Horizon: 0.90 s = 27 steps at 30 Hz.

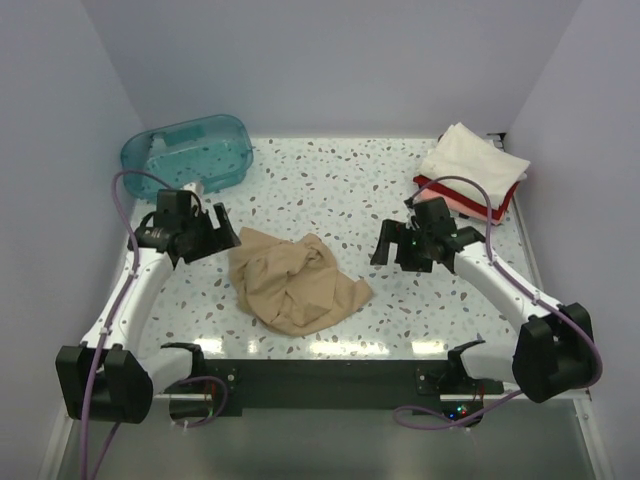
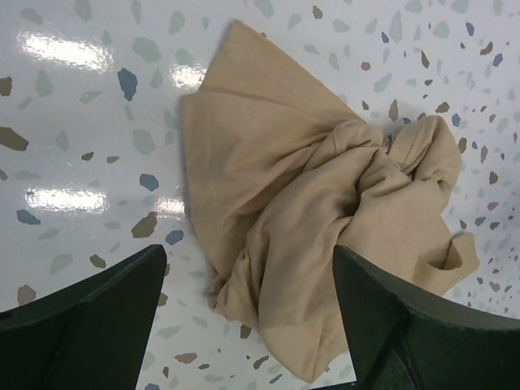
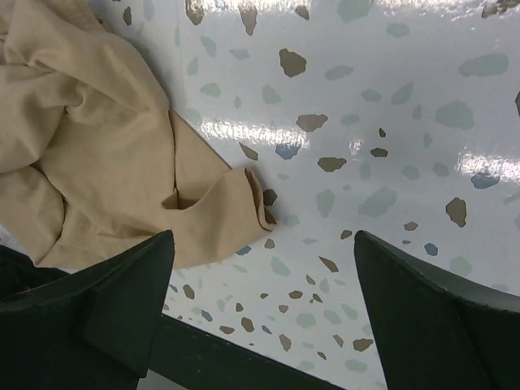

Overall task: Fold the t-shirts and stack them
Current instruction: Move the tshirt to the center of the board, then flatten the tshirt out

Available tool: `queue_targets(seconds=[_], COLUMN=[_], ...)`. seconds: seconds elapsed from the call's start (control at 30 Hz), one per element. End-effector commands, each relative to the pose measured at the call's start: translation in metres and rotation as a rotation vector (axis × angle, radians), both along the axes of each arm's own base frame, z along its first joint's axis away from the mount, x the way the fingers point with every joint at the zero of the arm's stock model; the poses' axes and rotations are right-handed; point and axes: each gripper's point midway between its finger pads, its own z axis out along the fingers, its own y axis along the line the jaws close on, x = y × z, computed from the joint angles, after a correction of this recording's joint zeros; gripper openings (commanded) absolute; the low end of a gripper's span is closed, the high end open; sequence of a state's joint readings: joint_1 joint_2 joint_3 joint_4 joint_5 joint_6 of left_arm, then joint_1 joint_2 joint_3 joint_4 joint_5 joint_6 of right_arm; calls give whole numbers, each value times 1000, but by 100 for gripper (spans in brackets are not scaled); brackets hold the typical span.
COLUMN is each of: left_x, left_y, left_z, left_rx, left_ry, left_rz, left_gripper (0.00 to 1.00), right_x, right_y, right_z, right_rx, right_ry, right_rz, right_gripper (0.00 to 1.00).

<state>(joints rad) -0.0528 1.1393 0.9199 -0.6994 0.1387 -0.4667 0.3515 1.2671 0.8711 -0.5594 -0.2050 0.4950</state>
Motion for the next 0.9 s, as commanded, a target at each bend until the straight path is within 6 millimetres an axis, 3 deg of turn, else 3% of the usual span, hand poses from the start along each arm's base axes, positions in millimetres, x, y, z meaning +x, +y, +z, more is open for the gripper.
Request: queue_targets(seconds=[0.0, 0.1, 0.17, 0.4, 0.57, 0.73, 0.87], left_x=[-11, -21, -22, 15, 28, 26, 25], left_y=[-12, -23, -32, -59, -88, -134, -160], left_z=[-4, -13, -7, 28, 33, 25, 13], left_rx=[-38, -86, -126, -167, -143, -152, -157], left_ry=[-15, -14, -48, -220, -238, -224, -197], left_rz=[-99, -150, -198, -336, -458, -579, -637], left_gripper=[87, 86, 86, 84, 83, 83, 83], right_x=[0, -4, -10, -25, -23, -10, -2], right_y=[15, 23, 29, 39, 45, 50, 58], right_z=[7, -3, -8, -29, -38, -44, -52], right_rx=[74, 73, 57, 10, 8, 1, 5], right_ry=[-21, 6, 28, 67, 64, 52, 69], right_rz=[-9, 6, 18, -8, -19, -28, -16], right_gripper=[94, 92, 91, 89, 85, 81, 77])
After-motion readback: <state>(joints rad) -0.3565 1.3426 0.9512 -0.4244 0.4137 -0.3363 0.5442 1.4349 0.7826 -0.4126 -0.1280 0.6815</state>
